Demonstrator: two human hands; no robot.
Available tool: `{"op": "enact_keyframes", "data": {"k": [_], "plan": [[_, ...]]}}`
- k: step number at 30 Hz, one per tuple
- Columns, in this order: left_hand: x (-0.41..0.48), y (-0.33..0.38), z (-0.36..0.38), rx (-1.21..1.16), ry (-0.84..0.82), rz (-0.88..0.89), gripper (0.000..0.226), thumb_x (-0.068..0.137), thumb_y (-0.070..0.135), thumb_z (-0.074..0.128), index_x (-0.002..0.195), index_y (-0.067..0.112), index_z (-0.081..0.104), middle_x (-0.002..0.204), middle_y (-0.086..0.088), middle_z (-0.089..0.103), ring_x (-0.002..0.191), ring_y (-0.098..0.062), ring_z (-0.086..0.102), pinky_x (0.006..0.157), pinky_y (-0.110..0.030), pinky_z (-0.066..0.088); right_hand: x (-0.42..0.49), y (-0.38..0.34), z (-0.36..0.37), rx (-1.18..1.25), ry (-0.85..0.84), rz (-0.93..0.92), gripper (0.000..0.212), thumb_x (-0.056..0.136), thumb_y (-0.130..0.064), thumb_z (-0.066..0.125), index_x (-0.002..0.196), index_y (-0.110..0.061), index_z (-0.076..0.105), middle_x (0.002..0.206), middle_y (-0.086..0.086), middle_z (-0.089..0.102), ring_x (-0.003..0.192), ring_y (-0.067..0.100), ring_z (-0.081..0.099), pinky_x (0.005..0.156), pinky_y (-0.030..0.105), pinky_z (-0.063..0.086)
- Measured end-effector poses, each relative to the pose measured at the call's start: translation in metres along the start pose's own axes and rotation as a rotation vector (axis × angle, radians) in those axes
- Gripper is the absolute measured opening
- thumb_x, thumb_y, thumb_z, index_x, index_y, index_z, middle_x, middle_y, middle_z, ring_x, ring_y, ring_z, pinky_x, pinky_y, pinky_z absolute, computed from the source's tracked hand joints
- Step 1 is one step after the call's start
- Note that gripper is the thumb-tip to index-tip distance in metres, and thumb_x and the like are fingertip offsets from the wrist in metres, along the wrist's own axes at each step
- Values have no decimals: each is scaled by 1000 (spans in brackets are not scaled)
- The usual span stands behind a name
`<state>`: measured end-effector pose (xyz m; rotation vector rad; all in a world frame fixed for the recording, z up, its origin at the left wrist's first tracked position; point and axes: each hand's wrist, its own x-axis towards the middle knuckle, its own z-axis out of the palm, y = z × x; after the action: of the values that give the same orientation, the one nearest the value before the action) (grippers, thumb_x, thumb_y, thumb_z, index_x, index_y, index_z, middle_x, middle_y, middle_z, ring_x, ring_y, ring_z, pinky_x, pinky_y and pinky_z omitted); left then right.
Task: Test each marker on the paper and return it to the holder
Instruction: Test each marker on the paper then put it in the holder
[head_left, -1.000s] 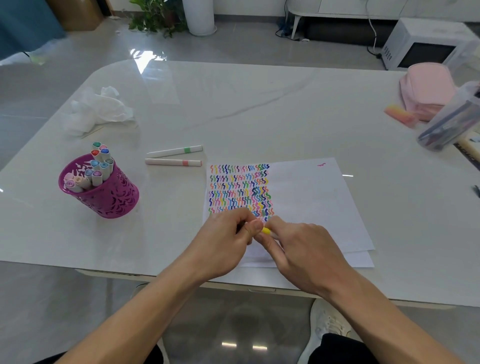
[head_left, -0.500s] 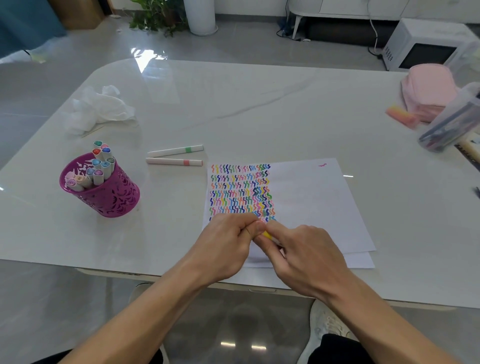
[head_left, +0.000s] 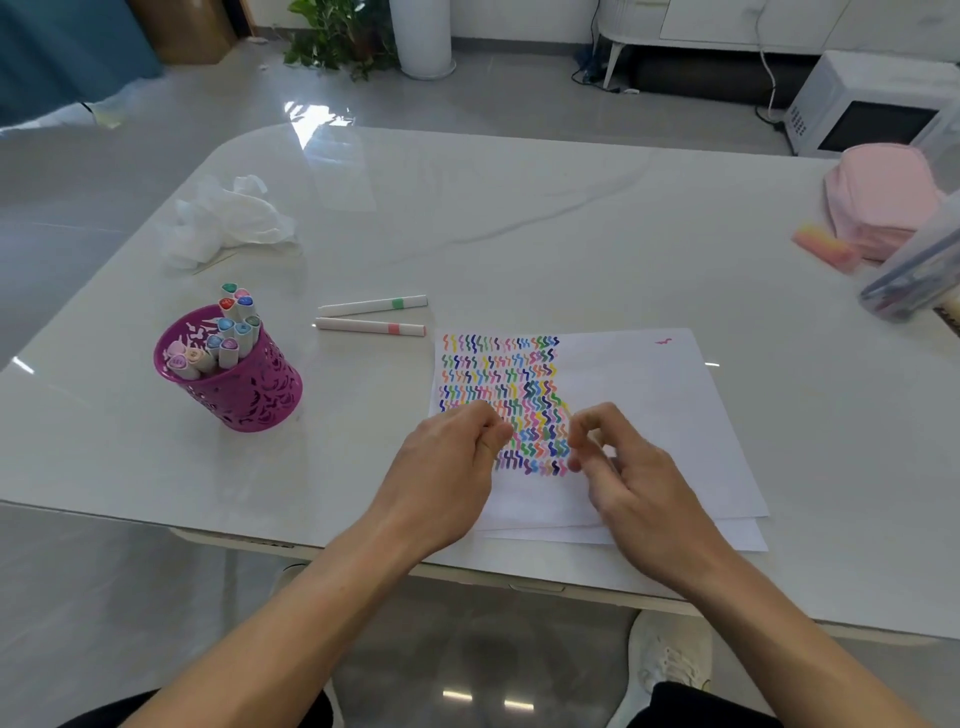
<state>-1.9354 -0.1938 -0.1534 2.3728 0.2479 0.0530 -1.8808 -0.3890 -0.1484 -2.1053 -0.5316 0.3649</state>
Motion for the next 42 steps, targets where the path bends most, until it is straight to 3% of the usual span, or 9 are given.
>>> {"op": "enact_keyframes", "data": {"k": [5, 7, 9, 11, 15, 19, 23, 30, 42], "plan": [[-3, 2, 2, 47, 2, 50, 10, 102, 29, 53, 92, 26, 56, 91, 16, 56, 82, -5, 51, 73, -24, 42, 6, -5, -6, 476, 70, 177, 38, 101, 6, 36, 106, -15, 68, 93, 10, 75, 75, 33, 70, 65, 37, 57], [-3, 1, 2, 55, 3, 61, 6, 100, 30, 56, 94, 28, 55, 92, 17, 55, 84, -5, 51, 75, -26, 46, 7, -1, -6, 437, 81, 139, 29, 100, 5, 52, 109, -18, 67, 92, 7, 76, 84, 27, 73, 72, 36, 61], [-2, -1, 3, 55, 11, 79, 4, 97, 32, 59, 96, 30, 56, 93, 17, 56, 85, -6, 51, 78, -29, 49, 6, 2, -4, 341, 93, 99, 13, 94, -18, 73, 104, -24, 66, 83, 0, 72, 77, 18, 70, 73, 33, 59], [-3, -2, 4, 66, 19, 99, 5, 95, 32, 63, 100, 31, 61, 97, 17, 56, 89, -8, 52, 81, -30, 49, 4, 1, -3, 290, 123, 83, 13, 91, -38, 71, 92, -25, 67, 72, -2, 65, 65, 14, 60, 63, 32, 52], [-2, -5, 7, 147, 46, 176, 8, 92, 30, 69, 100, 29, 71, 106, 17, 57, 104, -6, 51, 91, -22, 41, 2, 3, -3, 334, 187, 102, 26, 105, -19, 52, 87, -20, 71, 63, 8, 62, 54, 22, 54, 52, 35, 46], [-1, -10, 9, 223, 19, 220, 9, 91, 30, 69, 99, 28, 72, 119, 16, 60, 118, -7, 48, 98, -25, 39, 2, 7, -6, 359, 223, 137, 12, 91, -14, 69, 92, -18, 58, 65, 14, 67, 52, 26, 60, 50, 39, 49], [-2, -12, 10, 259, 0, 232, 12, 92, 31, 68, 102, 27, 72, 121, 16, 62, 116, -7, 48, 98, -25, 39, -1, 14, -3, 298, 229, 167, 19, 72, -27, 71, 76, -15, 55, 65, 13, 65, 50, 25, 62, 48, 35, 49], [-3, -10, 9, 246, -15, 225, 14, 94, 33, 66, 105, 27, 71, 123, 16, 60, 119, -7, 47, 101, -26, 40, -2, 20, 0, 250, 191, 143, 24, 75, -26, 74, 73, -13, 54, 64, 11, 66, 52, 24, 64, 49, 30, 48], [-3, -9, 9, 234, -19, 198, 13, 93, 33, 67, 104, 28, 71, 122, 16, 59, 118, -7, 47, 100, -27, 41, -1, 23, 2, 174, 200, 145, 27, 84, -9, 78, 72, -14, 54, 60, 5, 65, 50, 20, 63, 51, 38, 50]]}}
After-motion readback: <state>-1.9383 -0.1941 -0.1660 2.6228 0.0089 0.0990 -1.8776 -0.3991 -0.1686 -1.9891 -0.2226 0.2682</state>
